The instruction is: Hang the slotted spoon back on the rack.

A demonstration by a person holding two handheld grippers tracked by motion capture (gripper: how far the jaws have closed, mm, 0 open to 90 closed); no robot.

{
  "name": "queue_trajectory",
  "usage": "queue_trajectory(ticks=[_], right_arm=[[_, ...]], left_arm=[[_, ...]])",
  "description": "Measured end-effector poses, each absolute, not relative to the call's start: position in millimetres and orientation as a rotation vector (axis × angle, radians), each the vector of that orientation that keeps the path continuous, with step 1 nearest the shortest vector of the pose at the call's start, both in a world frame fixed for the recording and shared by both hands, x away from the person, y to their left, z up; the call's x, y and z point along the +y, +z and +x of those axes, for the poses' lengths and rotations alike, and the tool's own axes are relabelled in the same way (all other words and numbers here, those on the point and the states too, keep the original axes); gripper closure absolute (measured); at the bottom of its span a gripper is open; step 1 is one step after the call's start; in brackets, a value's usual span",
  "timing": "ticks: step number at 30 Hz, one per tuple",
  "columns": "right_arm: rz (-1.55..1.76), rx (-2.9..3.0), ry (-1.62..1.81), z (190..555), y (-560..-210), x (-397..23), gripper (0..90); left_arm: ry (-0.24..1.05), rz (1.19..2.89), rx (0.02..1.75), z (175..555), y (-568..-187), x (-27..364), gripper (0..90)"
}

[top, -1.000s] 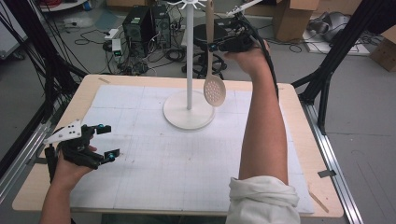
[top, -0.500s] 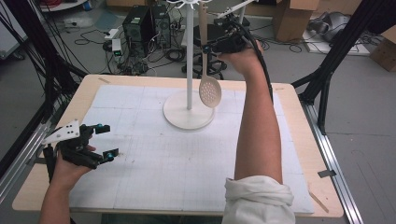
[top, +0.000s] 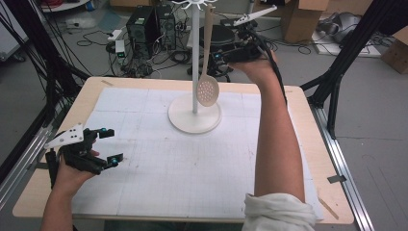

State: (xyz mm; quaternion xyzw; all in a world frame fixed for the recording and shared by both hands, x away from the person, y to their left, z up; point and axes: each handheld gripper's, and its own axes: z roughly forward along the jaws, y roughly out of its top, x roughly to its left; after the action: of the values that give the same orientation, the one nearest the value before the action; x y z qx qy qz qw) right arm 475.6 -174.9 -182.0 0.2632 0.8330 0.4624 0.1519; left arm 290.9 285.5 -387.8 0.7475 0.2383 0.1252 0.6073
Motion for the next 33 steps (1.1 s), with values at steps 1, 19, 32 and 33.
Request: queue_trajectory(ticks=[1,19,32,33], right_arm=[[0.741,2.401,1.321,472.1,-184.5,-177.2,44.7],[0.659,2.367,1.375,414.3,-206.6,-207.6,29.1],[0.69,2.315,1.457,388.0,-240.5,-228.1,20.7],[0.685,2.321,1.444,386.2,-243.9,-228.8,20.6]], left_arm=[[0.291,1.729,0.548,291.1,-387.7,285.2,2.1],[0.284,1.736,0.544,289.5,-387.0,280.2,2.1],[0.287,1.746,0.546,290.2,-387.4,279.2,2.1],[0.286,1.744,0.544,290.3,-387.5,279.1,2.1]])
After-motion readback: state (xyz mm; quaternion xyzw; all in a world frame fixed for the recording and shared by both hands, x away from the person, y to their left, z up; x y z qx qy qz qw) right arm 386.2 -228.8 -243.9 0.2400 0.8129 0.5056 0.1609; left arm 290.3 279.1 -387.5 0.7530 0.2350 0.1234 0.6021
